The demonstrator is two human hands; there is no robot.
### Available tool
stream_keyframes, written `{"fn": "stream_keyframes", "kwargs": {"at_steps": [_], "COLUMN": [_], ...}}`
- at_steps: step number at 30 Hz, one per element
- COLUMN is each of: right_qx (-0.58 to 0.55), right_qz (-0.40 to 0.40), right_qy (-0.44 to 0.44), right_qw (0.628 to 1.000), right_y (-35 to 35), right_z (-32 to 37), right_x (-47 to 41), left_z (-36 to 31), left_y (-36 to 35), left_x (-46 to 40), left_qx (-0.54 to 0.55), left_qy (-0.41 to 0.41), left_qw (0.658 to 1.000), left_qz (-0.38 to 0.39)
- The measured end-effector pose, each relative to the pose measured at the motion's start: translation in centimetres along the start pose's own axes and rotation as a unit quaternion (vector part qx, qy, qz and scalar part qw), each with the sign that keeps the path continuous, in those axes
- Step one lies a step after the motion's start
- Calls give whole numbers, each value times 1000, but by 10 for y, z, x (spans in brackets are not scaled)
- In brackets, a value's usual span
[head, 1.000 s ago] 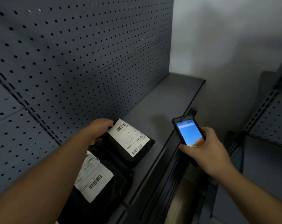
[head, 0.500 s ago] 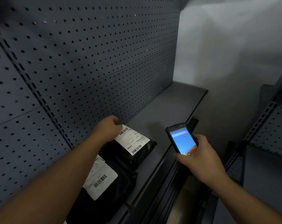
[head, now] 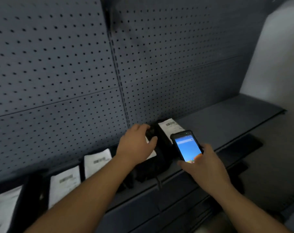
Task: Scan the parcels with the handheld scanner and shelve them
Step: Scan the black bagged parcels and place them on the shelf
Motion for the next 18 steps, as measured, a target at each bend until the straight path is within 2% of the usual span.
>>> {"fn": "stream_keyframes", "kwargs": {"at_steps": [9,18], "right_qx": [-32,-28], "right_qz": [108,200], "right_qy": [82,208], "right_qw": [990,957], "right_y": [-53,-122], "right_z": [36,124], "right_x": [72,182], "left_z": [45,111], "left_y": [51,127], "left_x": [143,268], "left_qx": [-57,-156], "left_qy": [125,233], "left_qw": [988,949], "left_qz": [-73,-144]}}
Point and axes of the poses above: each hand's wrist, its own x-axis away from the middle knuckle, its own y-axis out of the back of the hand, z = x × y, the point moved 2 cm from there along -x, towards the middle knuckle, and after that the axes turned 4 degrees about -z, right-handed, at the moved point
